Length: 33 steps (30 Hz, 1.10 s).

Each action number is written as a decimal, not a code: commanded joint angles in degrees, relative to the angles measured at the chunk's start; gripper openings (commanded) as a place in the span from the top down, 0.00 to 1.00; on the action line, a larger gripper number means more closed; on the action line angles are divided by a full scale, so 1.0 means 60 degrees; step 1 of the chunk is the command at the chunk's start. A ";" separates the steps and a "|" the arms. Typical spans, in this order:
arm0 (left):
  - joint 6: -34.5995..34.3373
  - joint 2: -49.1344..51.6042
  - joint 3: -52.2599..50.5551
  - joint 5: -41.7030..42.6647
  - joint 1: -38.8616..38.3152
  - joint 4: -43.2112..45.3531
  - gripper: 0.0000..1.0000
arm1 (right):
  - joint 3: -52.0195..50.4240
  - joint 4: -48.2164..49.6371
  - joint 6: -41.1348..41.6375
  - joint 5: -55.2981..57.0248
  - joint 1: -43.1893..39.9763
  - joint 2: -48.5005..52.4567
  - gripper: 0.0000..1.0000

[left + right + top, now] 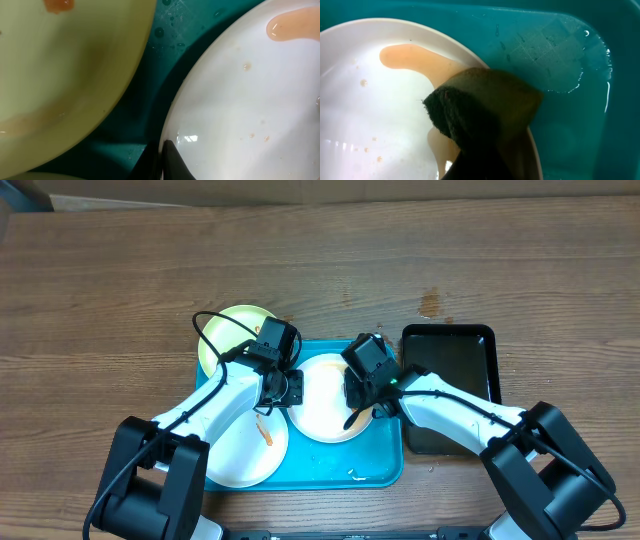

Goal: Clean dirty plates on tray and stack at the side
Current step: 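Scrub the pink-rimmed plate with the sponge while left gripper holds it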

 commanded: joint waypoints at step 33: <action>-0.0062 0.0076 -0.0087 -0.0055 -0.0025 0.0029 0.96 | 0.0619 0.0546 0.1100 -0.5202 -0.1388 -0.1971 0.96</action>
